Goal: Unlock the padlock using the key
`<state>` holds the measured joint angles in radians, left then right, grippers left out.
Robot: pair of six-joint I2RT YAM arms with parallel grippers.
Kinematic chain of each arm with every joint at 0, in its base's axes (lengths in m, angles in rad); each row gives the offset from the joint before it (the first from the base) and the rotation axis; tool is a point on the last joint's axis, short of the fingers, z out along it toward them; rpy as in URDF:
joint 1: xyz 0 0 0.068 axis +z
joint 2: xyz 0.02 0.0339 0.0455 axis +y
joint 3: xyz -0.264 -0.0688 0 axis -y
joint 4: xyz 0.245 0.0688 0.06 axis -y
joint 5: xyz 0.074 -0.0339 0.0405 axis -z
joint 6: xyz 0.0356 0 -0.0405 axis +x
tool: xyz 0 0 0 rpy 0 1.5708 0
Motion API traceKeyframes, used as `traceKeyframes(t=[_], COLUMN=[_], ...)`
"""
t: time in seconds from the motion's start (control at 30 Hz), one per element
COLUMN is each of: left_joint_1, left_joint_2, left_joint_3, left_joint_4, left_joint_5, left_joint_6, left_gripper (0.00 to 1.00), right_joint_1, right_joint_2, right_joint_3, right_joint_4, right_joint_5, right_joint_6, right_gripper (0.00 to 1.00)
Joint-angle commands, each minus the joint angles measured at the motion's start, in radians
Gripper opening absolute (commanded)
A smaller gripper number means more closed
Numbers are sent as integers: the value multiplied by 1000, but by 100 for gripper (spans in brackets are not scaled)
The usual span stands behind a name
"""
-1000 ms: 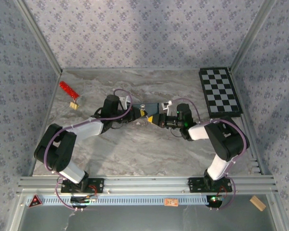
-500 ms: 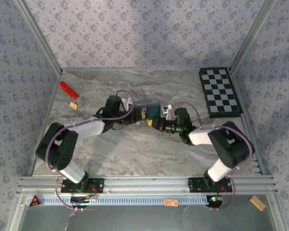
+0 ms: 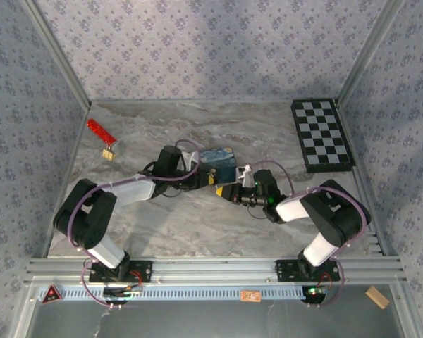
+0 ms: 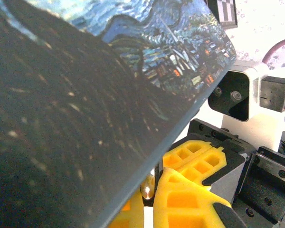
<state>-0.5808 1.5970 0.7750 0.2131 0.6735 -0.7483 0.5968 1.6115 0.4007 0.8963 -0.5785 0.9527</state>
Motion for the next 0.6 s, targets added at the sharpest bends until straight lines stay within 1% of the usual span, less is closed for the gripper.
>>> traceKeyframes(t=[0.0, 0.13, 0.23, 0.57], left_joint_1=[-83, -93, -92, -103], left_joint_2=[26, 45, 64, 112], left_joint_3=[-14, -26, -40, -72], left_joint_4=[34, 36, 47, 91], left_joint_5=[220, 224, 234, 246], left_joint_6=[24, 33, 34, 28], left_gripper=[0, 0, 0, 0], right_joint_1=[18, 30, 35, 17], right_joint_2=[-27, -3, 23, 59], right_joint_3=[5, -12, -40, -79], right_joint_4=[57, 69, 133, 240], right_joint_5=[73, 83, 88, 88], right_joint_6=[0, -1, 22, 73], right_gripper=[0, 0, 0, 0])
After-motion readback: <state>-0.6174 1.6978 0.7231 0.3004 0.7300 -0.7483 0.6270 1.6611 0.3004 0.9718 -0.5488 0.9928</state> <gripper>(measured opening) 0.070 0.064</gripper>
